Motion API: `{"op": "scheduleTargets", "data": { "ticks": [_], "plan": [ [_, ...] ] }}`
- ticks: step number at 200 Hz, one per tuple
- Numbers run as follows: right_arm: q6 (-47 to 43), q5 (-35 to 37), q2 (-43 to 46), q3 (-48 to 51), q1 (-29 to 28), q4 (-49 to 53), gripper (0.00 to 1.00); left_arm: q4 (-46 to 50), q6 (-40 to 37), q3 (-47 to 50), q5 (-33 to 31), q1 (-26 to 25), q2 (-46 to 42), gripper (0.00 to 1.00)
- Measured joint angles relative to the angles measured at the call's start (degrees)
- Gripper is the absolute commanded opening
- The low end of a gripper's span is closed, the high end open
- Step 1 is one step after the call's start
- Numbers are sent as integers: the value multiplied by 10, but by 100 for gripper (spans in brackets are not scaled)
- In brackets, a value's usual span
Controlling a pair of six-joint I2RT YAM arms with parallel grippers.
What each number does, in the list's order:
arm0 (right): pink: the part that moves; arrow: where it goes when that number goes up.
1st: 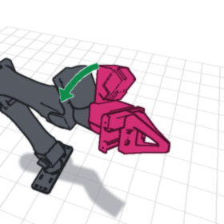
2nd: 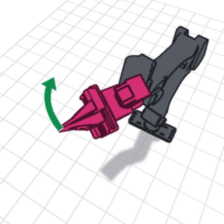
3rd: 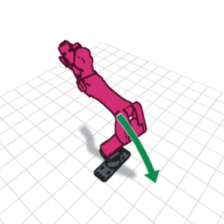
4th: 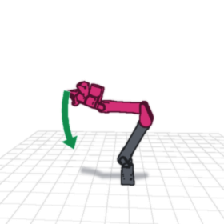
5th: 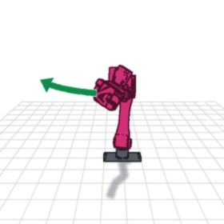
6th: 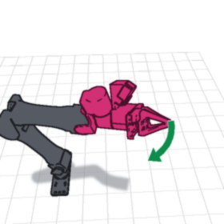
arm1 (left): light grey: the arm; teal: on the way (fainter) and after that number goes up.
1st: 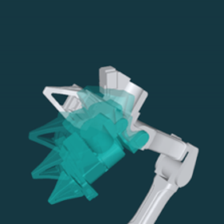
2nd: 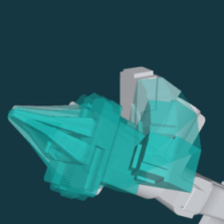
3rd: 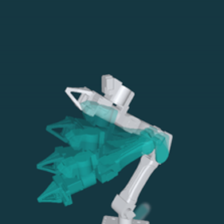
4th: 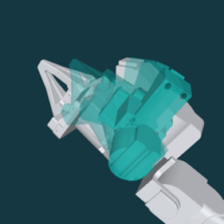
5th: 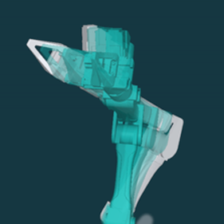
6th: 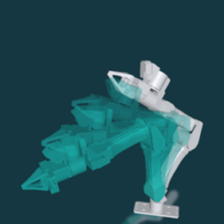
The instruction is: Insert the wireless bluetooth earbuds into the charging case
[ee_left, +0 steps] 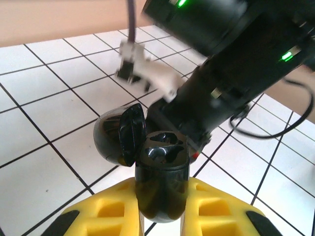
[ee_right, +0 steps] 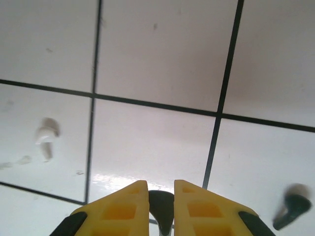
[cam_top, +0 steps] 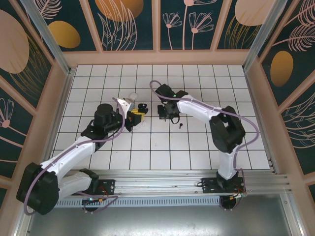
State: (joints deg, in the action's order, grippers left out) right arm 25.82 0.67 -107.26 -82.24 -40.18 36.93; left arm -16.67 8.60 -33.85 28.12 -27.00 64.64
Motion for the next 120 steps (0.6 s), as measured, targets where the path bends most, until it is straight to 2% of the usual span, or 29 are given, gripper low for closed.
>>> {"op": "scheduleTargets", "data": {
  "ticks": [41, 120],
  "plan": [
    [-2, 11, 94, 45, 5, -53, 12, -33, 22, -15, 18, 0, 42, 4],
    [-25, 6, 219, 115, 5, -149, 11, -75, 47, -16, 33, -2, 71, 4]
  ]
}}
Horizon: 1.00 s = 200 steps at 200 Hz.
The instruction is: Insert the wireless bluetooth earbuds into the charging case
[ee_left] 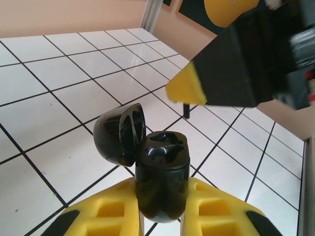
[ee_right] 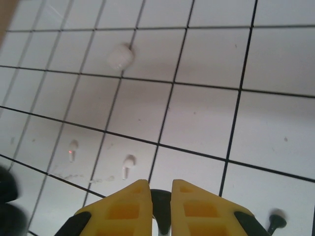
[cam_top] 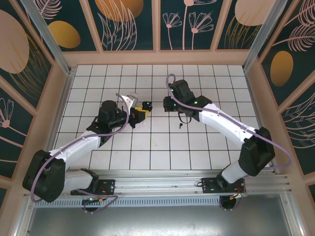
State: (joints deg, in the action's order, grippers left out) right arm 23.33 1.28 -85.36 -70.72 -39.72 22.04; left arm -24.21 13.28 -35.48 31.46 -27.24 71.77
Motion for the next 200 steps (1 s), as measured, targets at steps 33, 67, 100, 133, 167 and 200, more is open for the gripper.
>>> {"op": "scheduleTargets", "data": {
  "ticks": [33, 67, 100, 133, 167, 200],
  "plan": [
    [-6, -26, 49, 14, 0, -45, 10, -11, 5, 0, 3, -6, 7, 4],
    [-11, -49, 87, 26, 0, -86, 9, -19, 6, -8, 9, -13, 19, 4],
    [-21, -65, 120, 42, -8, -117, 9, -26, 8, -21, 13, -19, 30, 4],
    [-26, -87, 146, 49, -14, -154, 9, -33, 8, -24, 16, -21, 31, 4],
    [-40, -113, 153, 56, -26, -202, 9, -62, 9, -24, 33, -22, 39, 4],
    [-55, -137, 153, 77, -39, -231, 9, -97, 10, -23, 58, -23, 42, 8]
  ]
}}
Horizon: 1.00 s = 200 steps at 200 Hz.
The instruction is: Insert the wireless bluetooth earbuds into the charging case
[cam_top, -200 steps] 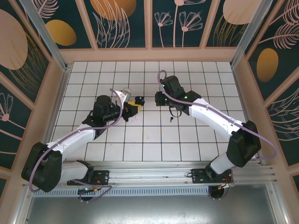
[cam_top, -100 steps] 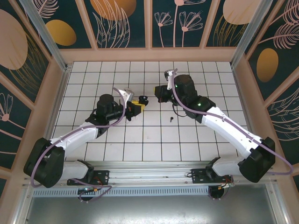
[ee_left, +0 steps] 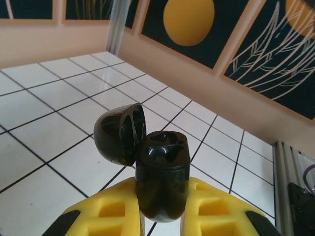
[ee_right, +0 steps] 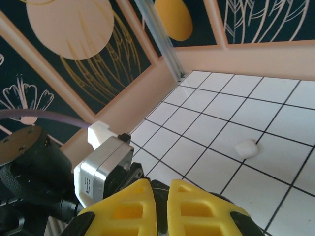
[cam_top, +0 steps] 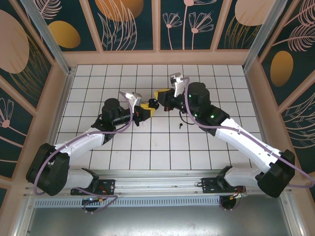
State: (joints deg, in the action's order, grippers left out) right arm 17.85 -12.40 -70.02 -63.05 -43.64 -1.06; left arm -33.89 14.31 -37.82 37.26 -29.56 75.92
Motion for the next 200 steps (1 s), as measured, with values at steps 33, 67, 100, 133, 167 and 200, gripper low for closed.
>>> {"op": "scheduleTargets", "data": {
  "ticks": [33, 67, 100, 133, 167, 200],
  "plan": [
    [-12, -23, 0, 16, -3, -19, 9, -37, 7, 0, 37, -1, 1, 7],
    [-26, -38, 2, 24, -3, -34, 9, -66, 19, 0, 68, -1, 1, 6],
    [-38, -43, 13, 36, -3, -44, 9, -72, 28, 5, 76, -1, -7, 6],
    [-54, -44, 19, 40, -3, -45, 9, -80, 32, 12, 79, -1, -23, 6],
    [-71, -44, 22, 41, -5, -45, 10, -88, 37, 12, 89, -1, -29, 6],
    [-80, -47, 23, 41, -6, -45, 10, -96, 44, 12, 91, -1, -29, 6]
  ]
}}
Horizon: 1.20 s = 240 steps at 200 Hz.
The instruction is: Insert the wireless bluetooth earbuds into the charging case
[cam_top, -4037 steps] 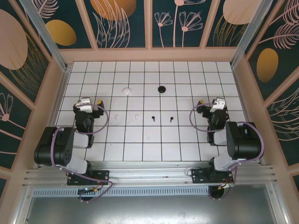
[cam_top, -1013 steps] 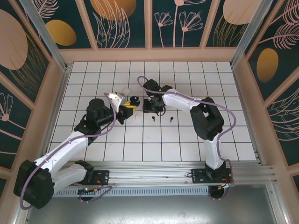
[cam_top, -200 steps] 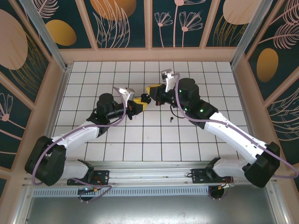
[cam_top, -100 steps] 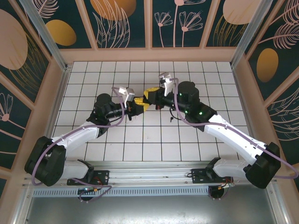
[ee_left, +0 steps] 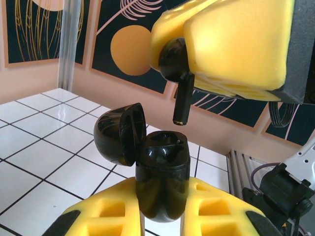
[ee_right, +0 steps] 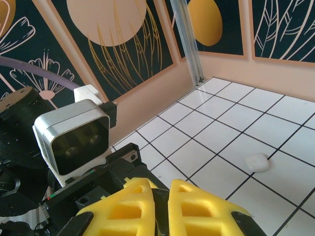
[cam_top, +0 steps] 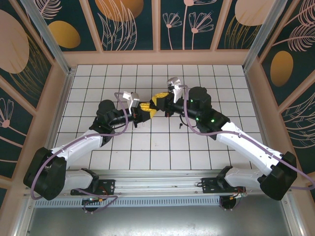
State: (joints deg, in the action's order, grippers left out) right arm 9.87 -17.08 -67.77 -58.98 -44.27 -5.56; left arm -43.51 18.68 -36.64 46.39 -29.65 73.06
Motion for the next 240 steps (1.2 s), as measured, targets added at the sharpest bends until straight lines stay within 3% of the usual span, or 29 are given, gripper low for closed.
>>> {"op": "scheduleTargets", "data": {
  "ticks": [240],
  "plan": [
    [-47, -16, -22, -13, 0, 32, 9, -17, 8, -2, -14, 0, -2, 6]
  ]
}}
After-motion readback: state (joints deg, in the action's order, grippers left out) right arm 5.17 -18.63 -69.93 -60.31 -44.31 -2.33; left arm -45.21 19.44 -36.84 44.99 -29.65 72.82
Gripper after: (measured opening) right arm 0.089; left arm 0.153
